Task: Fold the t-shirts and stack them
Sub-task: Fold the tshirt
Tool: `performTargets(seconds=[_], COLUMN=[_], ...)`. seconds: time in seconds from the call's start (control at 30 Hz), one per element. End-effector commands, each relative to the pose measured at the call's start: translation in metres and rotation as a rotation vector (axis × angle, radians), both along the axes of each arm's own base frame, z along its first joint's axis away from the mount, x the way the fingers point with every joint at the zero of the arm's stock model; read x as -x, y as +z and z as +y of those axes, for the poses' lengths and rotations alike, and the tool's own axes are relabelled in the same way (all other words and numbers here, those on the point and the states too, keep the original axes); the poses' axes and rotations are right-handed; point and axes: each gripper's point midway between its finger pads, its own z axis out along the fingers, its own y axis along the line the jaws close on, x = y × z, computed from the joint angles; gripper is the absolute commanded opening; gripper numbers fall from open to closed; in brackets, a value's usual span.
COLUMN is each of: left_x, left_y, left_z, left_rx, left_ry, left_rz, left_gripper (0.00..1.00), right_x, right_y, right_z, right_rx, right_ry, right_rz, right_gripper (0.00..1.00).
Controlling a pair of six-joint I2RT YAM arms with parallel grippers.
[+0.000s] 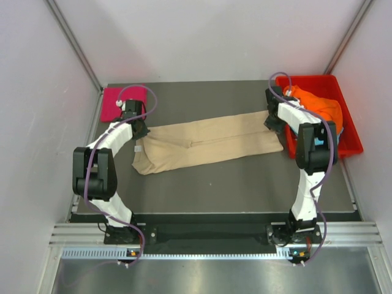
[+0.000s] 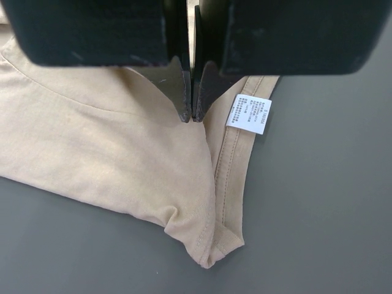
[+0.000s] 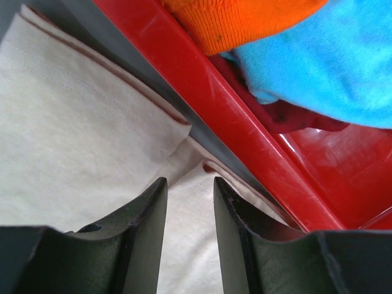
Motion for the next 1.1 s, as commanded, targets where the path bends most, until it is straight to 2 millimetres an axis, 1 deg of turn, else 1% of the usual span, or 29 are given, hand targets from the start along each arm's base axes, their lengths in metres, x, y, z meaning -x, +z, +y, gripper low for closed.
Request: performTargets(seconds=[0.0,0.27,0.33,0.37,0.4,0.43,0.57,0.67,0.73,0.93,1.07], left_x=[-0.012,-0.013,-0.013,-0.013,-0.013,-0.013,-0.015,-0.015,-0.016,-0.014,-0.019], left_y=[0.017,0.016,0.016,0.016,0.016,0.016,0.026,0.036,0.037,0.036,0.036], left_z=[0.000,-0.002,-0.002,-0.002,-0.002,-0.001,0.001,0.004,0.005,0.009,0.008], left_rx=[0.008,0.015,0.015,0.014,0.014,0.013,0.006,-0.001,-0.006,-0.017,-0.012], left_ry=[-0.007,-0.011,-0.011,-0.010,-0.010,-0.009,0.008,0.024,0.032,0.058,0.047], left_rz=[-0.052,-0.055,-0.053,-0.053,-0.055,-0.053,-0.077,-0.096,-0.099,-0.100,-0.127], left_gripper=[0.00,0.00,0.00,0.00,0.00,0.00,0.00,0.00,0.00,0.00,0.00], right_x=[-0.005,-0.004,-0.004,-0.004,-0.004,-0.004,-0.003,-0.002,-0.002,-0.003,-0.005], right_y=[0.007,-0.003,-0.004,-0.004,-0.002,0.000,0.012,0.017,0.017,0.010,0.009], right_z=[0.000,-0.002,-0.003,-0.003,-0.005,-0.008,-0.015,-0.018,-0.020,-0.017,-0.015], right_rx=[0.023,0.038,0.044,0.047,0.055,0.071,0.100,0.117,0.125,0.113,0.107], right_ry=[-0.028,-0.053,-0.055,-0.057,-0.063,-0.069,-0.087,-0.092,-0.095,-0.080,-0.064], right_rz=[-0.002,0.012,0.011,0.008,0.005,-0.002,-0.028,-0.043,-0.047,-0.037,-0.040], right_gripper=[0.37,0.36,0.25,0.17,0.01,0.00,0.00,0.00,0.00,0.00,0.00])
